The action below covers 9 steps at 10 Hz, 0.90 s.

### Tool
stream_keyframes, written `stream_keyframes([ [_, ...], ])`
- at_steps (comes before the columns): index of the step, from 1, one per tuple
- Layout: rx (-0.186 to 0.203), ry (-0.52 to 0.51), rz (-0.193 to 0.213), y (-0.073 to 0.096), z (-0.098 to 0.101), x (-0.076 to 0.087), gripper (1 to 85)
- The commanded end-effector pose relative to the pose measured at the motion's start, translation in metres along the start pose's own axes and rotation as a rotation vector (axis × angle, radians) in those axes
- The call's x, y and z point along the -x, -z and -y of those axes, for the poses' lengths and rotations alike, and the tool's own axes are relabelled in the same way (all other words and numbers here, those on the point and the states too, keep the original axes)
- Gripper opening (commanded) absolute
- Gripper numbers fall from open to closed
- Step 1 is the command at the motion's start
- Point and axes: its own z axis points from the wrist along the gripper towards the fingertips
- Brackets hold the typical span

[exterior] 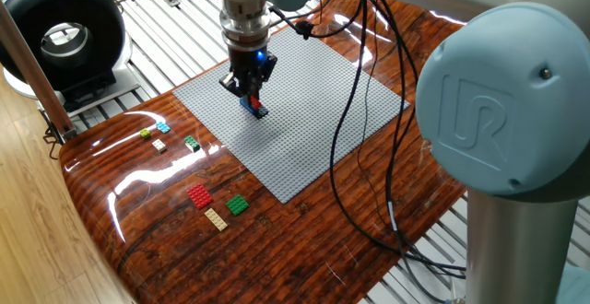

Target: Build with small Lego blocks

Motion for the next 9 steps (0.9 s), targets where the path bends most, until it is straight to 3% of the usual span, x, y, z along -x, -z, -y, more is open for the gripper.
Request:
stream_keyframes([
  [1,0.013,0.009,0.009,-0.001,-0.002,0.005,1.0],
  [4,0.027,-0.002,0.011,0.002,-0.005,0.002,1.0],
  [6,0.044,-0.002,0.035,0.002,-0.009,0.008,1.0],
  [7,0.037,0.004,0.052,0.002,-0.007,0.012,1.0],
  [9,0.024,-0.003,0.037,0.002,-0.004,0.009,1.0],
])
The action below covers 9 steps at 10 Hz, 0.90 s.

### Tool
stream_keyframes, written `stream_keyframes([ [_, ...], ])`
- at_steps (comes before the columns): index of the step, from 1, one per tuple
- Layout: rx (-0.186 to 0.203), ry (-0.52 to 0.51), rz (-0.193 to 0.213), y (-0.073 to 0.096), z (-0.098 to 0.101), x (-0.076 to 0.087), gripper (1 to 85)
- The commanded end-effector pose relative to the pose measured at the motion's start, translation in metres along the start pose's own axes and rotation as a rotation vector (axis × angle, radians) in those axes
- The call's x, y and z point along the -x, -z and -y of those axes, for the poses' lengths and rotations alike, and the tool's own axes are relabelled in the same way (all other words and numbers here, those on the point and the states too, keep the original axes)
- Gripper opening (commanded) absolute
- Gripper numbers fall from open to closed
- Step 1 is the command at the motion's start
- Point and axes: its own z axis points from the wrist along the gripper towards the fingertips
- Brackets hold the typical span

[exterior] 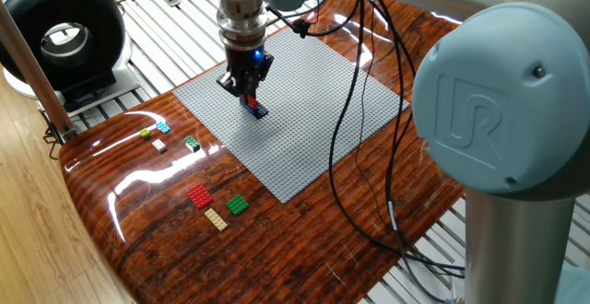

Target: Build with small Lego blocks

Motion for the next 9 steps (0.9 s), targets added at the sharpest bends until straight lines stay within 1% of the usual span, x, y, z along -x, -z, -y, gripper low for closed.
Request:
stream_keyframes([
  [1,0.009,-0.006,0.005,0.002,0.0,0.001,1.0],
  [2,0.02,-0.005,0.012,0.002,0.001,0.0,1.0],
  [5,0.046,-0.054,0.011,0.0,-0.005,-0.001,1.0],
  [7,0.044,-0.066,0.014,-0.002,-0.001,0.001,1.0],
  [8,0.029,-0.064,0.015,-0.002,0.005,0.002,1.0],
  [9,0.031,-0.065,0.015,-0.003,0.008,0.002,1.0],
])
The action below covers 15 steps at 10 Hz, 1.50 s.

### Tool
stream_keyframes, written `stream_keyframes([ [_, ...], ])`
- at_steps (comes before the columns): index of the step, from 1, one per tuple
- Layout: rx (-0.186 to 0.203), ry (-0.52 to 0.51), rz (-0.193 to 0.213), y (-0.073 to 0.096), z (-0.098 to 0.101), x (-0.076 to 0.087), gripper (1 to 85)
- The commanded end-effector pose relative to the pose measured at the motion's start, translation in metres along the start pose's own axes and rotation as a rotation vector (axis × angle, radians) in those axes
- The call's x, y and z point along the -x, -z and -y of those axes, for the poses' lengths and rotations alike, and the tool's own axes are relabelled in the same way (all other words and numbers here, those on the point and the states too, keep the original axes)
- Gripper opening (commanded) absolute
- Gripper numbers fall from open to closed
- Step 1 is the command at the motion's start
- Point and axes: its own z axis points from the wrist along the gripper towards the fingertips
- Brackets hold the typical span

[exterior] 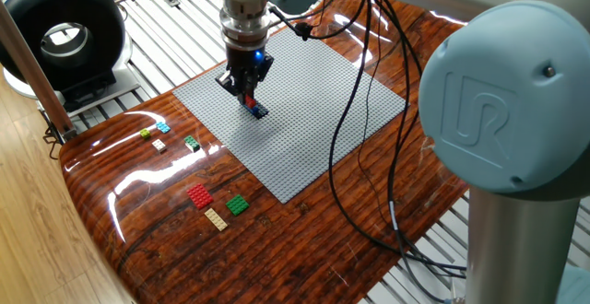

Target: Build with small Lego blocks

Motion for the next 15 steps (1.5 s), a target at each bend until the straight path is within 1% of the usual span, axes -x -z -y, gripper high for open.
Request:
stream_keyframes([
  [1,0.007,-0.021,0.006,-0.001,0.006,0.002,1.0],
  [3,0.007,-0.028,0.004,-0.002,0.007,0.0,1.0],
  [4,-0.01,-0.014,0.007,-0.004,0.011,0.0,1.0],
  [7,-0.013,-0.026,0.006,-0.004,0.004,-0.005,1.0],
  [12,-0.011,-0.017,0.003,-0.002,0.002,-0.006,1.0],
  [15,-0.002,-0.012,0.004,-0.003,0.0,-0.005,1.0],
])
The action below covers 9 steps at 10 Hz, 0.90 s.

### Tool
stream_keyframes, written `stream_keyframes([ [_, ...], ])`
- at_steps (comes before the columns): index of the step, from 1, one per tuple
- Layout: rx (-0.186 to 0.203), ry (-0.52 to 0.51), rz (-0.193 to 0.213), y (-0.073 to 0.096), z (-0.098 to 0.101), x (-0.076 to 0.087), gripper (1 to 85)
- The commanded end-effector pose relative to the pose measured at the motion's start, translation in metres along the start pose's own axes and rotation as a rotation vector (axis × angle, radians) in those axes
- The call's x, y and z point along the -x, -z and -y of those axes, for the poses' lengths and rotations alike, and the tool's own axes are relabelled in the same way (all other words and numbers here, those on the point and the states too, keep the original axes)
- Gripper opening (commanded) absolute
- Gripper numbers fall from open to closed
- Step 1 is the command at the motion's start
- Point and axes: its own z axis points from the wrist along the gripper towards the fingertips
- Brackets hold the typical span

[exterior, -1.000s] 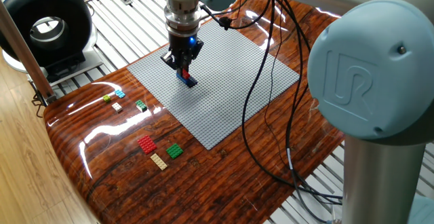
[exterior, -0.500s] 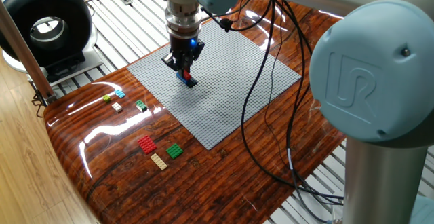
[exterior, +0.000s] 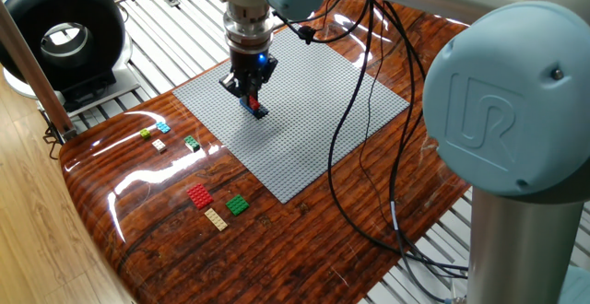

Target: Build with small Lego blocks

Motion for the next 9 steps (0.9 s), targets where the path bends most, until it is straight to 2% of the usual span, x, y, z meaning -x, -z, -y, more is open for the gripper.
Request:
stream_keyframes([
  [1,0.018,-0.002,0.002,0.0012,-0.0039,0.0013,1.0],
  [9,0.02,0.016,0.004,0.0001,-0.0025,0.0021,1.0],
])
